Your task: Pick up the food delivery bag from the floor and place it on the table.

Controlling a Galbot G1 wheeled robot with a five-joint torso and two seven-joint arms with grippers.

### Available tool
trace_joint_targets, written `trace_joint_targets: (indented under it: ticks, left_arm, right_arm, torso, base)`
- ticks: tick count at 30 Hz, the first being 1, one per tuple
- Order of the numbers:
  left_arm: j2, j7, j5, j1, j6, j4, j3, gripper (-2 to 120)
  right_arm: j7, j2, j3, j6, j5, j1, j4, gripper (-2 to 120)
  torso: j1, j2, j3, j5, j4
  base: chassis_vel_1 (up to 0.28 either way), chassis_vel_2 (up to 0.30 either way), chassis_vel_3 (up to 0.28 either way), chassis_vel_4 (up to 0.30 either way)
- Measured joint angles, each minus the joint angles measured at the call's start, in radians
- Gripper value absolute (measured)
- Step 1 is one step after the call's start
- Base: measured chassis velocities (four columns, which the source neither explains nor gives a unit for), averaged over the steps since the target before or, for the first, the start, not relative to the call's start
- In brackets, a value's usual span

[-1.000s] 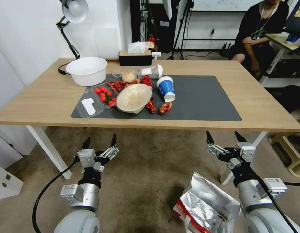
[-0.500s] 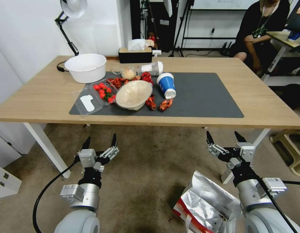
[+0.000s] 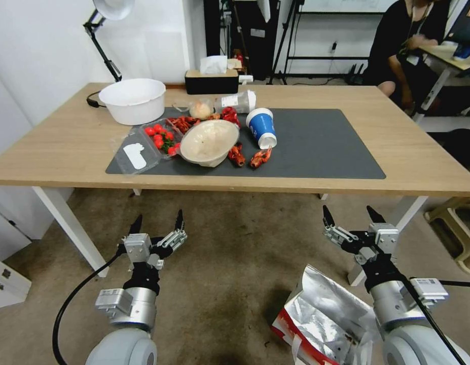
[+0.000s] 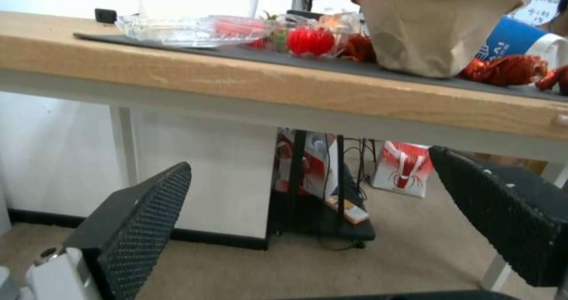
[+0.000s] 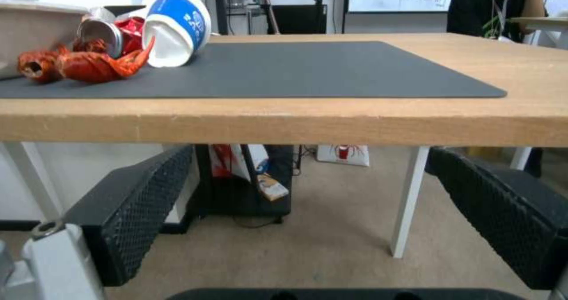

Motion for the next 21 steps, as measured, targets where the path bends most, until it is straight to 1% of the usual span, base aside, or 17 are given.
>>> trace_joint_targets:
  ticks: [2,6,8,12,14,16,21]
  left_arm:
    - [0.0,0.0,0.0,0.0,0.0,0.0,0.0,100]
    - [0.0,0.001,0.0,0.0,0.0,0.001,0.0,100]
    - [0.0,0.001,0.0,0.0,0.0,0.001,0.0,100]
    - [0.0,0.002,0.0,0.0,0.0,0.001,0.001,100]
    - [0.0,0.002,0.0,0.0,0.0,0.001,0.0,100]
    - [0.0,0.002,0.0,0.0,0.001,0.001,0.0,100]
    - [0.0,0.002,0.001,0.0,0.0,0.002,0.0,100]
  right_arm:
    - [0.0,-0.001,0.0,0.006,-0.002,0.001,-0.003,100]
    - [0.0,-0.001,0.0,0.007,-0.004,0.0,-0.003,100]
    - [0.0,-0.002,0.0,0.007,-0.005,-0.001,-0.003,100]
    - [0.0,-0.003,0.0,0.007,-0.006,-0.001,-0.003,100]
    - [0.003,-0.003,0.0,0.008,-0.006,-0.001,-0.002,100]
    - [0.003,-0.003,0.0,0.008,-0.006,-0.001,-0.002,100]
    - [0.003,-0.003,0.0,0.015,-0.005,-0.002,-0.002,100]
  torso:
    - [-0.006,-0.015,-0.009,0.0,0.0]
    - [-0.009,-0.024,-0.015,0.0,0.0]
    - [-0.016,-0.04,-0.024,0.0,0.0]
    - [-0.021,-0.051,-0.031,0.0,0.0]
    - [-0.026,-0.066,-0.04,0.0,0.0]
    - [-0.027,-0.068,-0.041,0.0,0.0]
    - [-0.036,-0.093,-0.057,0.0,0.0]
  base:
    - [0.0,0.0,0.0,0.0]
    - [0.0,0.0,0.0,0.0]
    - [0.0,0.0,0.0,0.0]
    - [0.0,0.0,0.0,0.0]
    - [0.0,0.0,0.0,0.0]
    - [0.0,0.0,0.0,0.0]
    - [0.0,0.0,0.0,0.0]
